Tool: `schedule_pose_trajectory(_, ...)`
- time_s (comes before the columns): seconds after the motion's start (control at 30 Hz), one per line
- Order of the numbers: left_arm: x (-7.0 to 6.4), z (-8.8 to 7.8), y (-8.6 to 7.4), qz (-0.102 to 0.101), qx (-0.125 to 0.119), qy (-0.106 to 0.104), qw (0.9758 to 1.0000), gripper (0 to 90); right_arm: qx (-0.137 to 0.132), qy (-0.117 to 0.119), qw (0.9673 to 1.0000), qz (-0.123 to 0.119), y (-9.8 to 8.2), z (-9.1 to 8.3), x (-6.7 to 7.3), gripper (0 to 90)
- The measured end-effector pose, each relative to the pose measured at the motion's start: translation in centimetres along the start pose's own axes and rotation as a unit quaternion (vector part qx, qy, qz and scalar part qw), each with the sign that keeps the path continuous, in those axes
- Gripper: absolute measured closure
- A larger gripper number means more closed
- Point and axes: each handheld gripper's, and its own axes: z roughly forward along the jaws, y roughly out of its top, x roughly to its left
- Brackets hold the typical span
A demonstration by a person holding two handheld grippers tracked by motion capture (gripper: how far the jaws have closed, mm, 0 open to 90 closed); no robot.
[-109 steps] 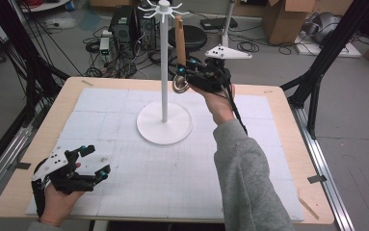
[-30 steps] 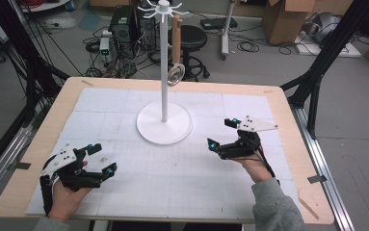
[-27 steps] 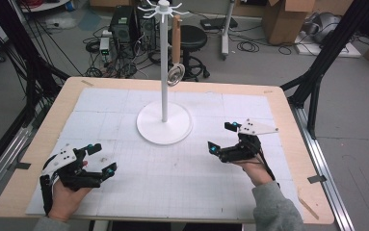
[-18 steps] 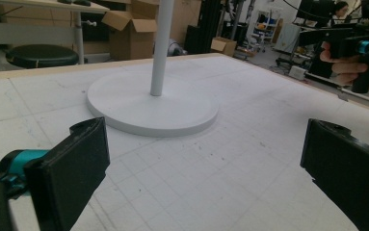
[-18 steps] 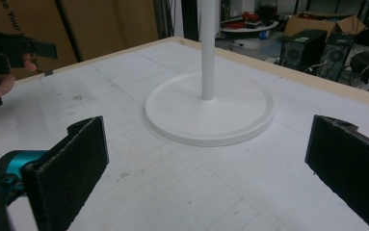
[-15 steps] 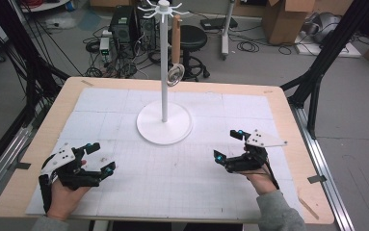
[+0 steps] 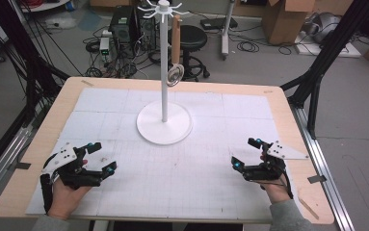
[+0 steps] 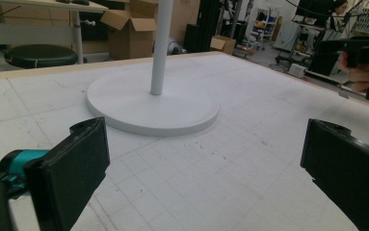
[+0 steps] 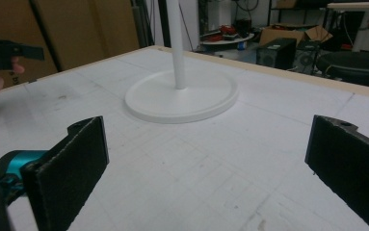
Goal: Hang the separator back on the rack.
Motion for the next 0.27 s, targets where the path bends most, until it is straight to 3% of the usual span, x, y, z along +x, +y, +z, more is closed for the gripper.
schedule_pose_trajectory(0.1,0.04,0.12,0.02,0.001,-0.002,0.000,1.0000,3.7,0.007,-0.010,0.9999,-0.007,-0.27,-0.15,-0.05,0.5)
schedule_pose_trajectory(0.27,0.20,0.44,-0.05,0.001,0.000,0.001,1.0000,3.7,-0.007,-0.005,0.9999,-0.013,-0.07,-0.27,0.29,0.5)
